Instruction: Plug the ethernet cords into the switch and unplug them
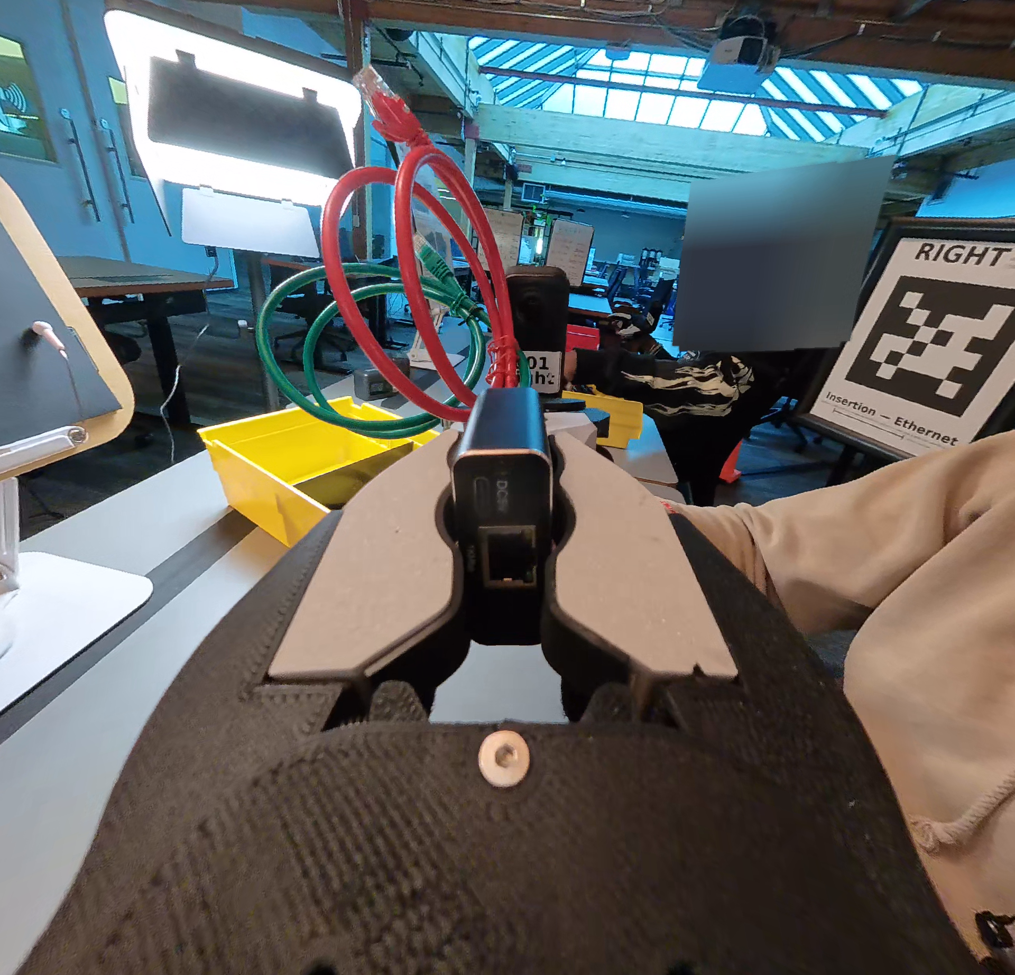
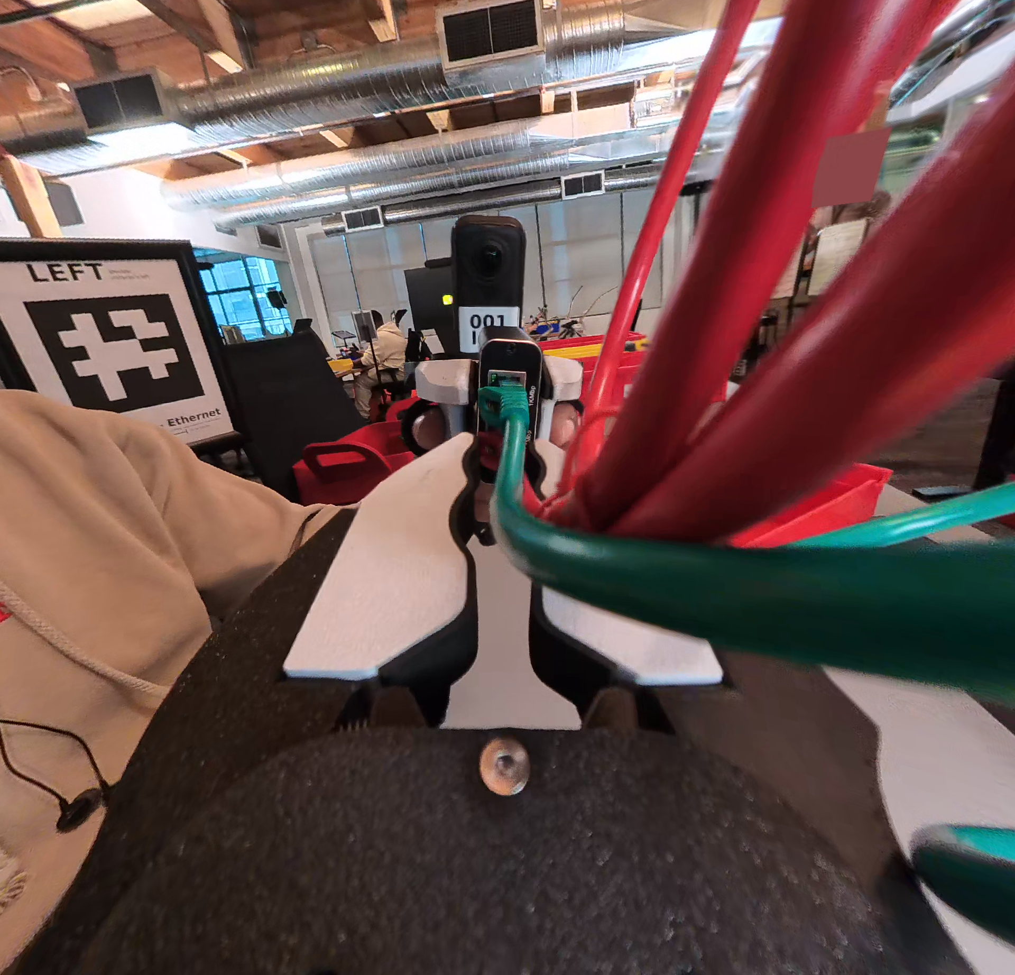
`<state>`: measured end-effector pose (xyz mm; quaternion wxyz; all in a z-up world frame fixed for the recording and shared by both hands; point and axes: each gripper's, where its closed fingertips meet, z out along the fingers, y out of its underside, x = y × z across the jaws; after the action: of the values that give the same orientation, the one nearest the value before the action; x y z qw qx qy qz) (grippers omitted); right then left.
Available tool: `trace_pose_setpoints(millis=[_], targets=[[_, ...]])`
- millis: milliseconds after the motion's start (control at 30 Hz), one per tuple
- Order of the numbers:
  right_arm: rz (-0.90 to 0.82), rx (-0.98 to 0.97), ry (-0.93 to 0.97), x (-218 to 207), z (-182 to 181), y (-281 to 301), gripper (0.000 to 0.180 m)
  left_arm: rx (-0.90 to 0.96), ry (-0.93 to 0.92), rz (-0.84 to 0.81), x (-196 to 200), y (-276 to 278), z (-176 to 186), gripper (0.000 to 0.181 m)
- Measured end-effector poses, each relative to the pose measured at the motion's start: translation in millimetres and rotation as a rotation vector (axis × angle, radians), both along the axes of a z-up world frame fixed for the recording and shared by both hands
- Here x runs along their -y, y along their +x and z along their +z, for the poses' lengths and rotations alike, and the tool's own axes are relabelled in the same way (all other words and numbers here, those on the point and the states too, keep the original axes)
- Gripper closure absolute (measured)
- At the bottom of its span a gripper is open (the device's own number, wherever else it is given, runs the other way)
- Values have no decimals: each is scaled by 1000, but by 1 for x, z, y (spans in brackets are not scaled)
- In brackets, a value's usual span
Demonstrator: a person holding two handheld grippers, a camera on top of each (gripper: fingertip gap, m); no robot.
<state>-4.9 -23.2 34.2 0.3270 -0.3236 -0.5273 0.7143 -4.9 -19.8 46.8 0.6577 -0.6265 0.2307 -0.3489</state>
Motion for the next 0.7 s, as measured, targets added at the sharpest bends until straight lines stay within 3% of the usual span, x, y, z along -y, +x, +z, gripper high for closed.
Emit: trace_pose_setpoints(millis=[33,567,700], targets=[[-13,-1,4,0,1,-1,164,11,-5,1,0,-1,0,154],[-410,-94,195,-9,9,-7,163,31,57,89,-4,-6,3,154],[-367,-118,197,-6,11,-4,163,0,77,72,0,-3,5,154]])
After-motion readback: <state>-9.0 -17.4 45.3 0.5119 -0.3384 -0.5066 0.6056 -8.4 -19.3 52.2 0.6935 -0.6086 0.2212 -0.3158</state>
